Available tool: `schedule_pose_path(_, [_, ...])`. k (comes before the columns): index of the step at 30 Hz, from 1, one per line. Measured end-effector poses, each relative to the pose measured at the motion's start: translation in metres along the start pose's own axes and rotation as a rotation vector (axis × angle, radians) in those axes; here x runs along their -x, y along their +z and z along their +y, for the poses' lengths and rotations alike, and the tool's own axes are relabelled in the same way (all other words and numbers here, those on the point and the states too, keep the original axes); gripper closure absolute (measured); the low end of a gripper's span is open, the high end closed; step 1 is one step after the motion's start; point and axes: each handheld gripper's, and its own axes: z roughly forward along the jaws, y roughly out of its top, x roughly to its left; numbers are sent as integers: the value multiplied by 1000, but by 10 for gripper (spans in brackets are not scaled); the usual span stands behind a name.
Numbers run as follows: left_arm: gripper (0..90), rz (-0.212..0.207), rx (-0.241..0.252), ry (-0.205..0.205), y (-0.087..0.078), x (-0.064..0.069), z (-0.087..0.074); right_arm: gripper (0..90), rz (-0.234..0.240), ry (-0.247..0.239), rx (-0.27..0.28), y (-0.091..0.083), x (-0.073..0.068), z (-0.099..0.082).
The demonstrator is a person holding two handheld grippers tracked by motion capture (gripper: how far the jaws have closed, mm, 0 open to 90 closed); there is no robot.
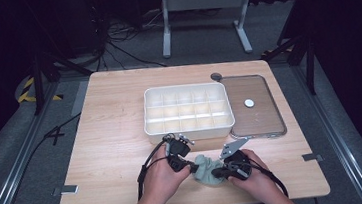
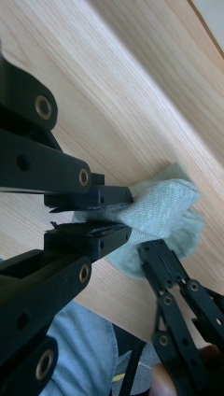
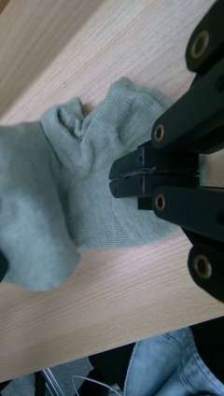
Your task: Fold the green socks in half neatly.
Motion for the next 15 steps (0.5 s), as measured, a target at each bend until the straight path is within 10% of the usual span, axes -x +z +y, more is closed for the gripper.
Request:
schedule_pose_path(11, [824, -11, -17, 5, 9, 1, 4, 873, -78, -16, 57, -25, -6, -8])
schedule_pose_path(15, [824, -10, -21, 10, 12, 3, 6, 895, -109, 13, -11, -19, 2, -16])
